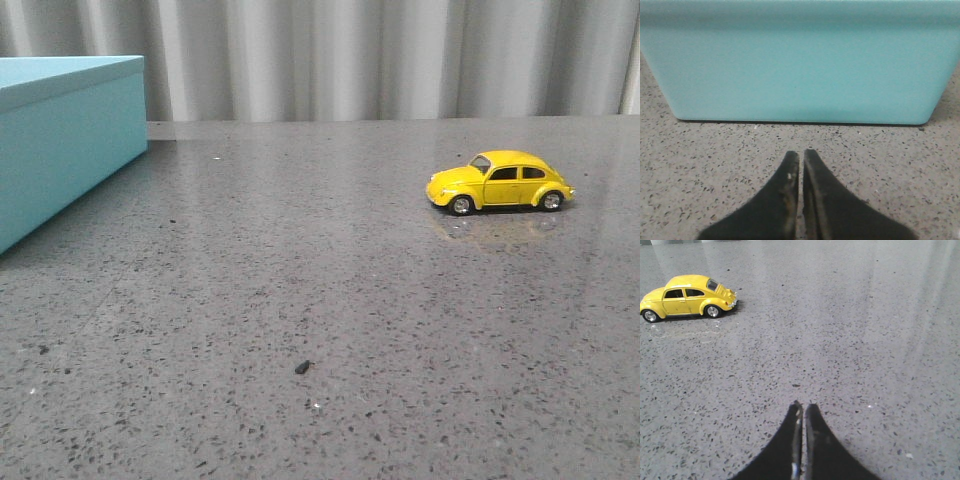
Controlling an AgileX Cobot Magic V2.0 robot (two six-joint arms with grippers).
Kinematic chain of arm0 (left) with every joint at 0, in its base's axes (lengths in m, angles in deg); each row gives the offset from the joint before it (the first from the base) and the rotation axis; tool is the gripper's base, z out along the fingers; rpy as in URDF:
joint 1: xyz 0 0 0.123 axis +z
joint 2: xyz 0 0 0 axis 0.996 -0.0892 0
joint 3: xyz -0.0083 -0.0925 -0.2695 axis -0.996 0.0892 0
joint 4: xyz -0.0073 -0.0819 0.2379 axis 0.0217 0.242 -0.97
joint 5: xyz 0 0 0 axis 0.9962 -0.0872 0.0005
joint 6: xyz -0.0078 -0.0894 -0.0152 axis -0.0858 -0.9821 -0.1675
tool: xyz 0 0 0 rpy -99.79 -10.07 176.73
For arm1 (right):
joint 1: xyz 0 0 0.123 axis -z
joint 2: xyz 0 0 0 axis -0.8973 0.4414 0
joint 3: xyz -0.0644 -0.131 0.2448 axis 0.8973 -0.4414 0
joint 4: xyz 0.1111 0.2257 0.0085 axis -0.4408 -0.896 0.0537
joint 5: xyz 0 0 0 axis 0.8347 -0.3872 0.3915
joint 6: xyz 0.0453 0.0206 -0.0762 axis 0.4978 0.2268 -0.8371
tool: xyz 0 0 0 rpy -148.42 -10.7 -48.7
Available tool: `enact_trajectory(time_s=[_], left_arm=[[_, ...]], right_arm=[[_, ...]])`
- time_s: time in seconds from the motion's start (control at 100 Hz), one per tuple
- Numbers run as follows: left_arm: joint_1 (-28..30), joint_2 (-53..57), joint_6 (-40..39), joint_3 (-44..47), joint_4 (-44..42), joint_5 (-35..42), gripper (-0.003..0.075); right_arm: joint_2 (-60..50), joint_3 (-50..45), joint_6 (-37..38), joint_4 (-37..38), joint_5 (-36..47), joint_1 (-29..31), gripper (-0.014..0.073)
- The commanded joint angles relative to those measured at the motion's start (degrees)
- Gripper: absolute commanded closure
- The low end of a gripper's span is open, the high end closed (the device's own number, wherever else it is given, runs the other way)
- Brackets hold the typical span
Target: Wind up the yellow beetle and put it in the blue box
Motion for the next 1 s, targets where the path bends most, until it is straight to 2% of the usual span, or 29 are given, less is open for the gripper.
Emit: enact_trajectory(time_s=[0.0,0.99], left_arm=[[0.21,1.85,-0.55,1.48,0.16,2.99,0.0741],[0.21,1.85,-0.55,1.48,0.16,3.66,0.0741]], right_arm=[[-1.21,-1.36,-0.47,0.19,0.73,0.36,0.0655],[-1.21,-1.36,-0.47,0.19,0.73,0.36,0.0655]])
